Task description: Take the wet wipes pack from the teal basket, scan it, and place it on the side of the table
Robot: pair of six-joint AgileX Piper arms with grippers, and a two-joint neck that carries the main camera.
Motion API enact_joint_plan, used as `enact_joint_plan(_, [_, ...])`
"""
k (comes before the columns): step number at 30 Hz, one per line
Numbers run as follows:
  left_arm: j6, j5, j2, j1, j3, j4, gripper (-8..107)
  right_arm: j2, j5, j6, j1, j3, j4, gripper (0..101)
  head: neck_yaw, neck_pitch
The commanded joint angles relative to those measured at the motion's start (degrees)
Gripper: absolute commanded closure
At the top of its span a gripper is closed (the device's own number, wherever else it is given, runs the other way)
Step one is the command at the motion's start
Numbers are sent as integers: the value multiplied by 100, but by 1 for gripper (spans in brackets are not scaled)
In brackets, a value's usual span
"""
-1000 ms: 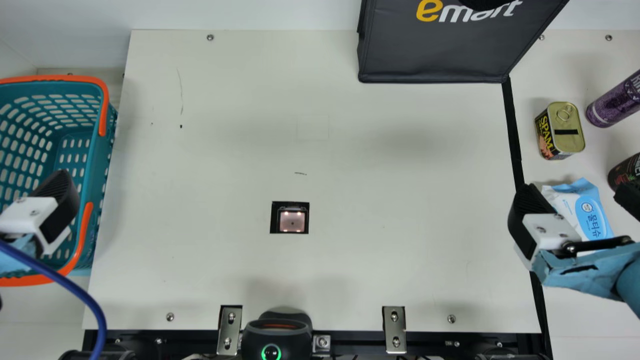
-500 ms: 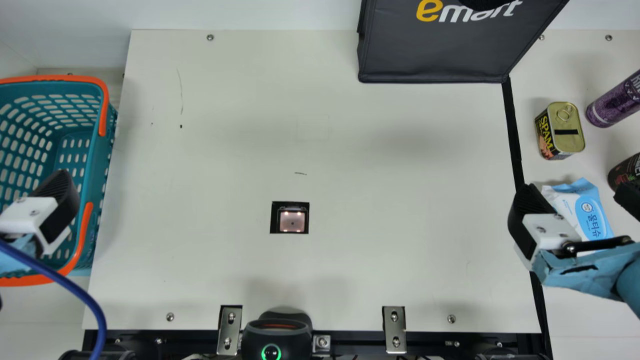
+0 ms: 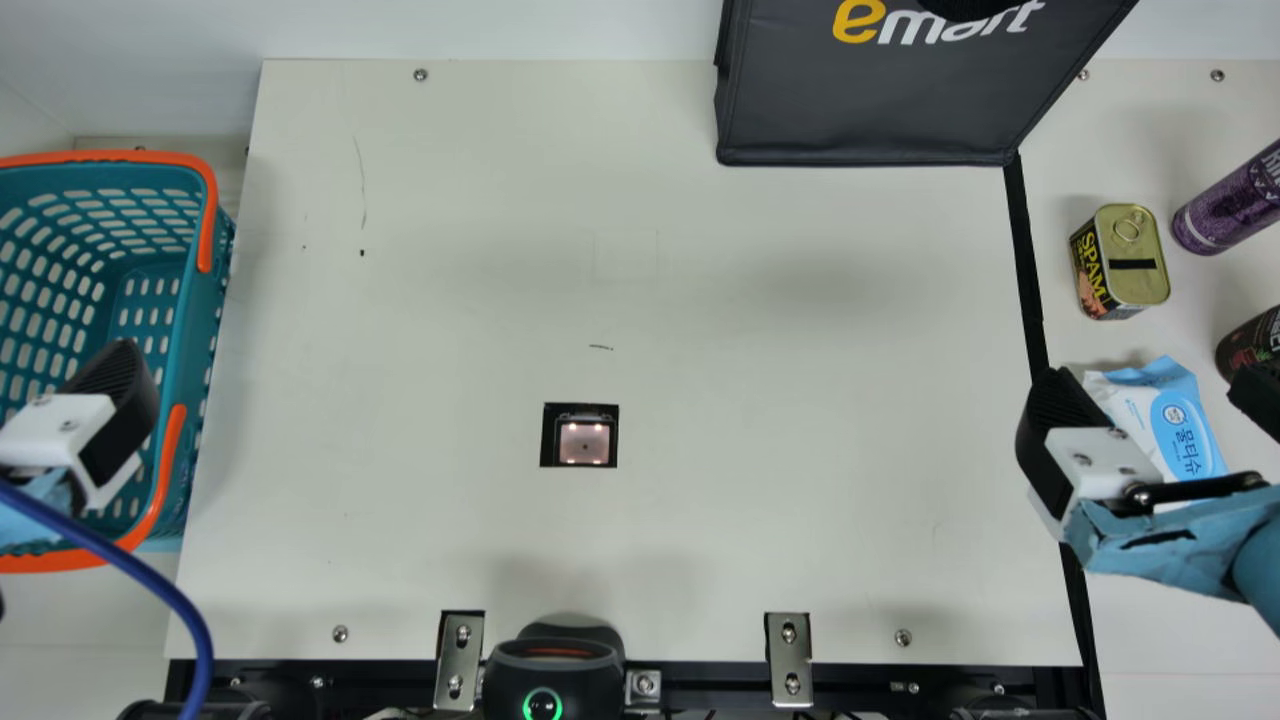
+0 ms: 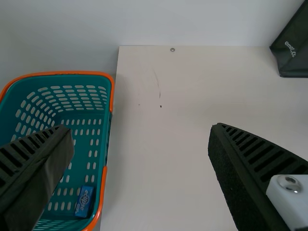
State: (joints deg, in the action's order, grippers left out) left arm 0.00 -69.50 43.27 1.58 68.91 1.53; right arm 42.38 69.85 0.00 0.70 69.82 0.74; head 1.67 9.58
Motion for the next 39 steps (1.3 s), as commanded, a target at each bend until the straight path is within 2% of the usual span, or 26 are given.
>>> enact_joint_plan(1, [0,0,0,0,0,0,9,0,0,0,0,0,0,6,-9,-166])
enact_joint_plan(39, [0,0,0,0,0,0,9,0,6,0,0,0,0,6,-9,-166])
